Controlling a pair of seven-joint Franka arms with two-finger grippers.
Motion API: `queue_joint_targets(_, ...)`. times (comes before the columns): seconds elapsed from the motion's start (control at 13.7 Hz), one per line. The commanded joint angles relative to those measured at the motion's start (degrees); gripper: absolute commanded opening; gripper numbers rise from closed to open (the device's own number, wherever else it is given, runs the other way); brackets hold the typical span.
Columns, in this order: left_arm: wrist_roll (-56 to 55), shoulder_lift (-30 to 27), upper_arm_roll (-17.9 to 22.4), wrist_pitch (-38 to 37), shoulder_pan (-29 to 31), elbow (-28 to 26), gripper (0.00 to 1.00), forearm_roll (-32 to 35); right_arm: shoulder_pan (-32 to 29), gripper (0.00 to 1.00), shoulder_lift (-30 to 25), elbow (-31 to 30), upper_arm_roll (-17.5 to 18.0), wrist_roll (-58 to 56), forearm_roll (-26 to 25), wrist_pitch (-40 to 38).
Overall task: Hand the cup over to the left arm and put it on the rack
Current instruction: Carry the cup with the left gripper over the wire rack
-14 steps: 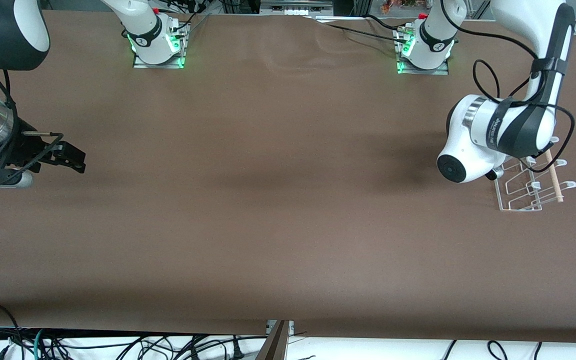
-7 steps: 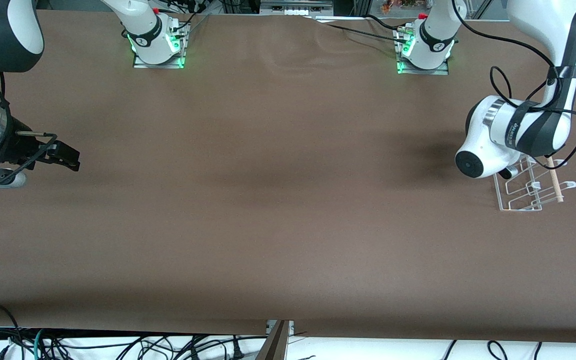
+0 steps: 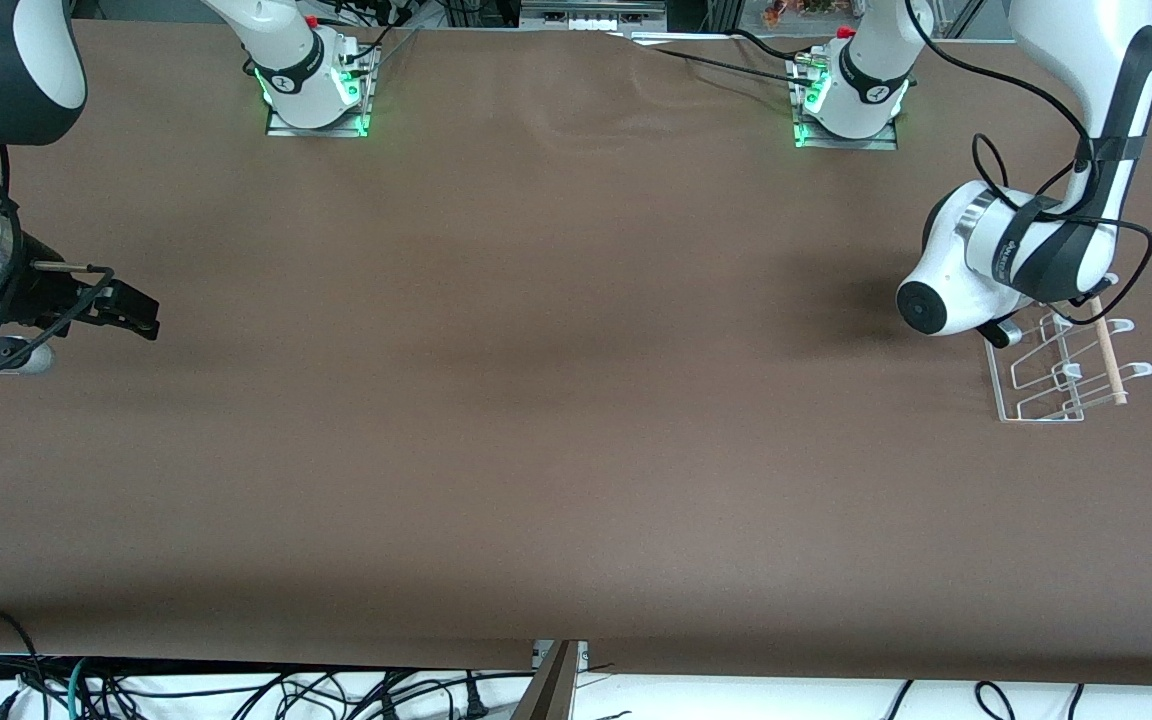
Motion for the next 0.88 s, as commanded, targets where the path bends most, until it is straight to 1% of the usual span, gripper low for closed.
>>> queue_joint_targets(0.0, -1.5, -0.4, -0.3, 1.8, 0.9, -1.3, 0.0, 1.9, -0.5, 1.0, -1.1, -1.1, 0.2, -0.9, -0.3, -0.3)
queue_joint_targets(0.73, -5.6, 3.7, -0.2, 6.8, 1.9, -1.6, 0.0, 2.2, -0.5, 1.0, -1.1, -1.1, 0.2, -0.9, -0.3, -0.4)
queue_joint_targets(0.8, -5.9, 3.8, -0.3, 6.9, 1.9, -1.6, 0.15, 2.2, -0.5, 1.0, -1.1, -1.1, 0.2, -0.9, -0.3, -0.3)
